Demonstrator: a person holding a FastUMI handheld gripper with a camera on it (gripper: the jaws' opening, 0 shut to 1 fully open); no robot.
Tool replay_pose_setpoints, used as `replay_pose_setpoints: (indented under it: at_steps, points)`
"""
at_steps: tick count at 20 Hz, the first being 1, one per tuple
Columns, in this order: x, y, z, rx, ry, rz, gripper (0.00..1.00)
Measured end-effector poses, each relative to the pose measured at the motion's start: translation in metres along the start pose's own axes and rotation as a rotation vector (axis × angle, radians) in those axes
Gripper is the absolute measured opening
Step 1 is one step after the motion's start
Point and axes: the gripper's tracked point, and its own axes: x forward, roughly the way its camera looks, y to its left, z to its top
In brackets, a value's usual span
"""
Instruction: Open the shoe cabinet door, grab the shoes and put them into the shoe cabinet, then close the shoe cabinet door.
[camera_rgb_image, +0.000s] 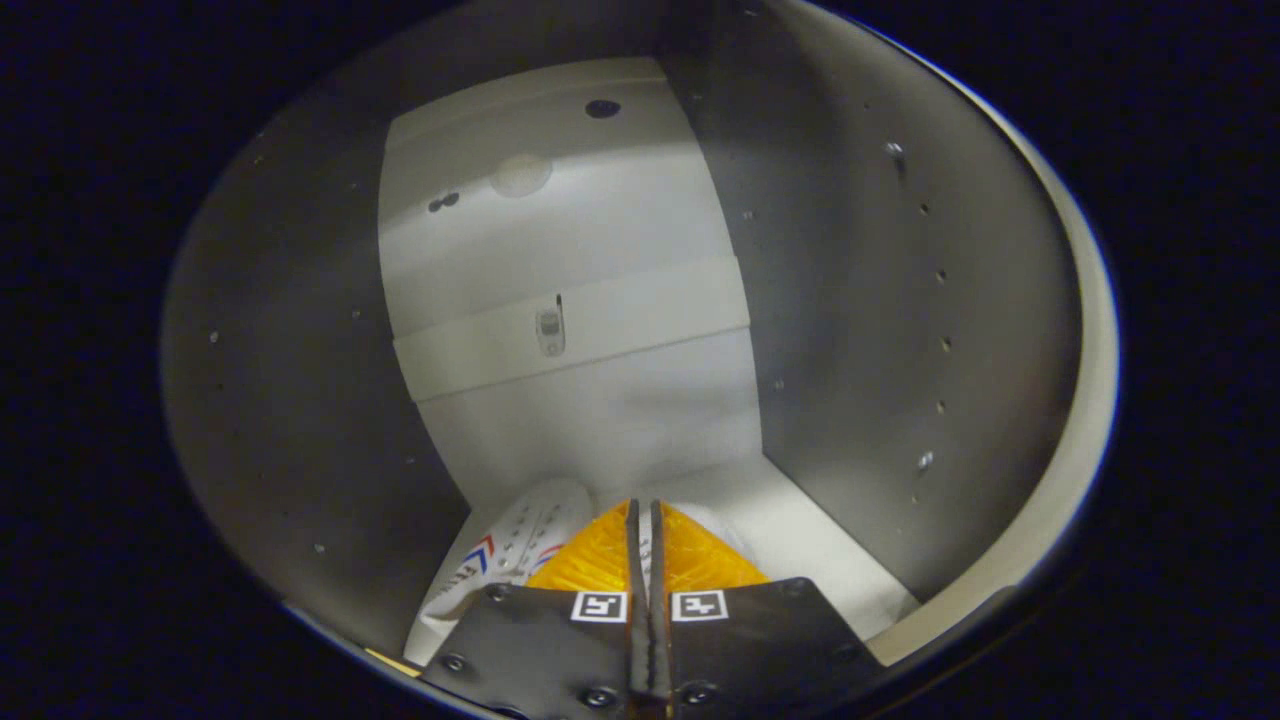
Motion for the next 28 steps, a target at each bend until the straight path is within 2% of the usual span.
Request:
replay_pose_setpoints:
  at_steps: [3,7,13,18,22,28]
  points:
    - [0.024,0.014,0.012,-0.021,-0.04,0.014,0.02]
    - [0.042,0.01,-0.008,0.028,0.035,0.022,0.02]
    - [0.011,0.009,0.001,-0.003,-0.009,0.025,0.02]
    - [-0.01,-0.015,0.018,-0.03,-0.068,-0.037,0.02]
    - [-0.009,-0.012,0.017,-0.052,-0.083,-0.016,0.02]
    - [0.006,-0.005,0.019,-0.003,-0.089,0.02,0.02]
